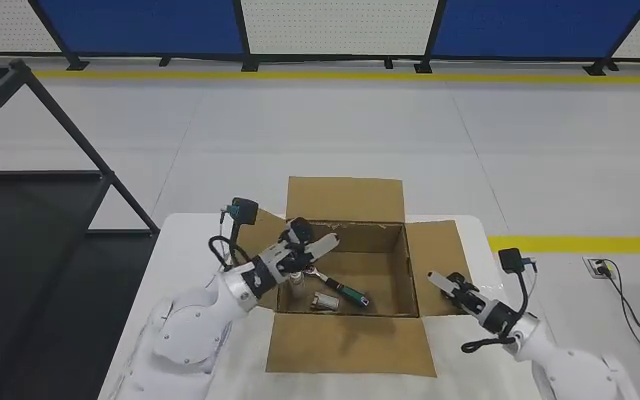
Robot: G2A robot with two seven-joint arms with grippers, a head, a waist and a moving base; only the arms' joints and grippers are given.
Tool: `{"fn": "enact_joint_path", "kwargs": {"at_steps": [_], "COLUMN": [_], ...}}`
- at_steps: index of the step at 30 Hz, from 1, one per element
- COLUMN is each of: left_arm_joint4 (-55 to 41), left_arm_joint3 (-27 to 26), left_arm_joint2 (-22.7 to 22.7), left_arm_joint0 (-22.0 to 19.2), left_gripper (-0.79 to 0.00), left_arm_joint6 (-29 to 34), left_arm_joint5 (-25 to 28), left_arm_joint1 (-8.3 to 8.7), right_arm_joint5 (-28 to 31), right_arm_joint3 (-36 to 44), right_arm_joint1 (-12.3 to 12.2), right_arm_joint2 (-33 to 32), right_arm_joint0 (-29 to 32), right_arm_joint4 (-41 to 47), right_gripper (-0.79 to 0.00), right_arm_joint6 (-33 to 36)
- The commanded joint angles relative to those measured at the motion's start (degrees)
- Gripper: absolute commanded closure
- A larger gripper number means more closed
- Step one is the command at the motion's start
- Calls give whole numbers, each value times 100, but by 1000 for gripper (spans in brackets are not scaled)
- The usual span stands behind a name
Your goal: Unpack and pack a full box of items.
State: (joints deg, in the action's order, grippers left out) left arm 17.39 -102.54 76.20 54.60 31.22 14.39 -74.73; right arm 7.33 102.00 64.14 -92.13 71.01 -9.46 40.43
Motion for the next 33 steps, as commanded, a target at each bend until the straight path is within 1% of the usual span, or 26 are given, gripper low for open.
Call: {"fn": "enact_joint_path", "kwargs": {"at_steps": [1, 9, 13, 16, 19, 22, 25, 28, 33], "left_arm_joint4": [-15, 9, 15, -45, -98, -159, -202, -324, -505], "left_arm_joint3": [-247, -935, -1175, -1292, -1394, -1490, -1575, -1633, -1704], "left_arm_joint2": [245, 1295, 1710, 1956, 2182, 2385, 2625, 2872, 3178], "left_arm_joint0": [326, 1387, 1873, 2149, 2379, 2603, 2851, 3134, 3548], "left_gripper": [-785, -785, -785, -785, -785, -785, -785, -785, -785], "left_arm_joint6": [-366, -1357, -1596, -1694, -1771, -1857, -2035, -2232, -2434], "left_arm_joint5": [131, 473, 562, 603, 689, 791, 876, 979, 1169], "left_arm_joint1": [25, 118, 151, 169, 187, 199, 206, 205, 201], "right_arm_joint5": [-13, -86, 87, 234, 239, 145, 18, -135, -442], "right_arm_joint3": [22, 51, 240, 520, 766, 874, 870, 784, 408], "right_arm_joint1": [-8, -35, -40, -48, -54, -53, -36, 4, 129], "right_arm_joint2": [-10, 27, 31, 68, 211, 469, 850, 1310, 2223], "right_arm_joint0": [35, 98, 168, 197, 110, -129, -507, -972, -1836], "right_arm_joint4": [3, -6, 48, 61, -14, -167, -267, -405, -784], "right_gripper": [-785, -785, -785, -785, -785, -785, -785, -785, -785], "right_arm_joint6": [-6, 35, -97, -89, 5, 140, 312, 378, 270]}}
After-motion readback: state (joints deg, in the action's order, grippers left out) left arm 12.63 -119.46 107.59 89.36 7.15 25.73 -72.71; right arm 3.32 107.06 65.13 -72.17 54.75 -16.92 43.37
